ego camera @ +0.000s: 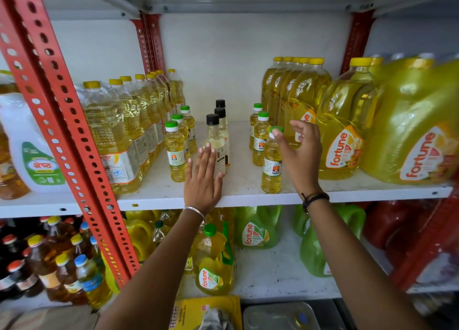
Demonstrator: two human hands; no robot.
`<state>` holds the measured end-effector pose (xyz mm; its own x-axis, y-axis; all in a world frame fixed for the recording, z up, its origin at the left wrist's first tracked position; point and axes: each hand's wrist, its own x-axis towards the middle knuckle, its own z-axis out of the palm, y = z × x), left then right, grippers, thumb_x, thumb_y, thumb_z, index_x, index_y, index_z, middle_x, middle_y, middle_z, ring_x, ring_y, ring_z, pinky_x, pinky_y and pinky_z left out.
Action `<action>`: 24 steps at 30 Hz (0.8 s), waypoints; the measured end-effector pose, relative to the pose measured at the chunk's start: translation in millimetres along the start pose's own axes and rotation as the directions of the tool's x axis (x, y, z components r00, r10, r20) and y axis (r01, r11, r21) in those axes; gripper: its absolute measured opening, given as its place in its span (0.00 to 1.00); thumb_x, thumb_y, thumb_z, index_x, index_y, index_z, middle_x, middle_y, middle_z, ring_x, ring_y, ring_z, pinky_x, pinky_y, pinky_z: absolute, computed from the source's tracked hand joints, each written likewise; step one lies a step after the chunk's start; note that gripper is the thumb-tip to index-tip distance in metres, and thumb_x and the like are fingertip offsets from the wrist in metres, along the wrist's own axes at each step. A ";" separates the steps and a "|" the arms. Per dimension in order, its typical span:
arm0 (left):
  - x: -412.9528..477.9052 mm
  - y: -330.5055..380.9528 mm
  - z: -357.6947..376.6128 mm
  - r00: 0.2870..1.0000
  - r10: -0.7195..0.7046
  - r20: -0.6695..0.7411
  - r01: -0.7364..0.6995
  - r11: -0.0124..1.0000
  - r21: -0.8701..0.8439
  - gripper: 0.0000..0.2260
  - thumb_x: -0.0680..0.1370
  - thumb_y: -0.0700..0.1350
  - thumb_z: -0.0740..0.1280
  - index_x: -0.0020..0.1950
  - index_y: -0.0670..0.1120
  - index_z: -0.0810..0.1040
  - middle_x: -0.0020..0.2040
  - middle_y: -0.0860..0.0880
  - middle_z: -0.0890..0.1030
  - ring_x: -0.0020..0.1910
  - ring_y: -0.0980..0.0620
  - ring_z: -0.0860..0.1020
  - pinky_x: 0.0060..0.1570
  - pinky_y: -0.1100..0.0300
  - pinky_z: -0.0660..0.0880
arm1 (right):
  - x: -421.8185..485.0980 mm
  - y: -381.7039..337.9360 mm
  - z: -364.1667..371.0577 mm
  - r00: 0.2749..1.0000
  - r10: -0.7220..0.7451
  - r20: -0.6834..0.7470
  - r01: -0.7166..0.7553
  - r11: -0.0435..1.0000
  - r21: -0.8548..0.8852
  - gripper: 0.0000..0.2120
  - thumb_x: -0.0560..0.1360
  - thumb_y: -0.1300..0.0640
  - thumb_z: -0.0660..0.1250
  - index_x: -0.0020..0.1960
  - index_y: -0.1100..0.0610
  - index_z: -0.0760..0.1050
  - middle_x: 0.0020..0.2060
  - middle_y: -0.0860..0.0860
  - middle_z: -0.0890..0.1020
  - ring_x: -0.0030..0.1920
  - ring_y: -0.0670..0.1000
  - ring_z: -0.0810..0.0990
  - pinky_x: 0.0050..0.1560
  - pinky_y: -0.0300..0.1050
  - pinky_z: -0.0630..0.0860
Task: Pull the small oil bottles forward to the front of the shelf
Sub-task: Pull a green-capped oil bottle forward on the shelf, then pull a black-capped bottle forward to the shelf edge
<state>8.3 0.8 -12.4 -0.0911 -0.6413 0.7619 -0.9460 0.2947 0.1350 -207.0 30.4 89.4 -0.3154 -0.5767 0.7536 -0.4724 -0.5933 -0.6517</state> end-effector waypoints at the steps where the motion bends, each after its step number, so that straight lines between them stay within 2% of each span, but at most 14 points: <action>1: -1.4 -2.2 -2.1 1.000 0.006 -0.006 -0.006 1.000 0.001 0.26 0.81 0.52 0.47 0.78 0.43 0.51 0.78 0.47 0.52 0.77 0.50 0.48 0.74 0.50 0.43 | -2.5 -6.4 1.6 0.995 -0.082 -0.049 0.084 0.996 0.026 0.17 0.72 0.49 0.69 0.55 0.59 0.74 0.52 0.49 0.75 0.54 0.47 0.75 0.51 0.31 0.70; 3: -6.7 -10.8 -6.7 1.000 0.003 -0.011 -0.003 1.000 0.014 0.27 0.81 0.51 0.49 0.78 0.43 0.52 0.78 0.47 0.52 0.77 0.51 0.48 0.74 0.51 0.43 | -7.5 -18.7 9.3 0.982 -0.181 -0.055 0.185 0.979 0.088 0.12 0.73 0.53 0.69 0.52 0.60 0.75 0.49 0.51 0.77 0.51 0.47 0.76 0.50 0.32 0.72; 5: -12.3 -24.3 -11.8 1.000 -0.012 -0.003 0.013 0.999 0.042 0.27 0.80 0.51 0.50 0.78 0.43 0.53 0.78 0.47 0.52 0.77 0.51 0.48 0.74 0.52 0.41 | -12.5 -26.7 24.3 0.978 -0.205 0.049 0.196 0.970 0.145 0.11 0.74 0.55 0.68 0.51 0.60 0.75 0.48 0.53 0.79 0.50 0.49 0.78 0.50 0.37 0.75; 9: -19.5 -46.2 -18.5 0.999 -0.028 0.032 0.024 0.994 0.105 0.27 0.80 0.51 0.49 0.78 0.42 0.52 0.78 0.46 0.52 0.77 0.50 0.48 0.74 0.51 0.41 | -18.6 -26.1 66.8 0.950 -0.079 0.301 0.030 0.986 0.163 0.12 0.74 0.57 0.68 0.56 0.59 0.73 0.53 0.54 0.80 0.53 0.49 0.78 0.55 0.41 0.75; 14: -19.4 -43.5 -17.6 0.999 -0.039 0.031 0.034 0.991 0.129 0.28 0.80 0.51 0.50 0.77 0.42 0.52 0.78 0.46 0.52 0.77 0.50 0.48 0.74 0.51 0.41 | -9.8 -20.7 110.9 0.869 0.153 0.471 -0.251 0.956 0.152 0.21 0.75 0.58 0.66 0.66 0.61 0.66 0.64 0.56 0.75 0.63 0.51 0.75 0.63 0.40 0.69; 17: -20.5 -45.3 -17.6 0.999 -0.039 0.025 0.036 0.991 0.127 0.28 0.80 0.51 0.50 0.78 0.42 0.51 0.78 0.46 0.52 0.77 0.50 0.48 0.74 0.52 0.40 | -0.8 -19.0 129.9 0.831 0.192 0.521 -0.293 0.949 0.117 0.23 0.76 0.59 0.65 0.68 0.62 0.65 0.65 0.59 0.74 0.65 0.54 0.74 0.64 0.43 0.68; 21: -20.2 -45.5 -17.3 0.998 -0.052 0.019 0.049 0.991 0.124 0.28 0.79 0.51 0.49 0.77 0.42 0.51 0.78 0.45 0.53 0.77 0.50 0.49 0.74 0.52 0.38 | 4.7 -15.4 139.4 0.818 0.228 0.528 -0.329 0.939 0.104 0.18 0.75 0.62 0.64 0.65 0.62 0.70 0.61 0.59 0.78 0.61 0.54 0.77 0.59 0.41 0.70; 24: -20.8 -45.8 -17.5 0.999 -0.051 0.010 0.049 0.991 0.121 0.28 0.79 0.51 0.49 0.77 0.42 0.51 0.78 0.45 0.53 0.77 0.50 0.49 0.74 0.52 0.38 | 5.8 -12.1 141.6 0.829 0.242 0.505 -0.321 0.944 0.075 0.17 0.74 0.60 0.67 0.62 0.63 0.72 0.57 0.59 0.81 0.56 0.53 0.79 0.61 0.48 0.74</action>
<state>59.0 13.1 -23.4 -0.0458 -0.6622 0.7479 -0.9800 0.1750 0.0949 -86.6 -45.3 89.6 0.0400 -0.9049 0.4237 -0.2830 -0.4169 -0.8638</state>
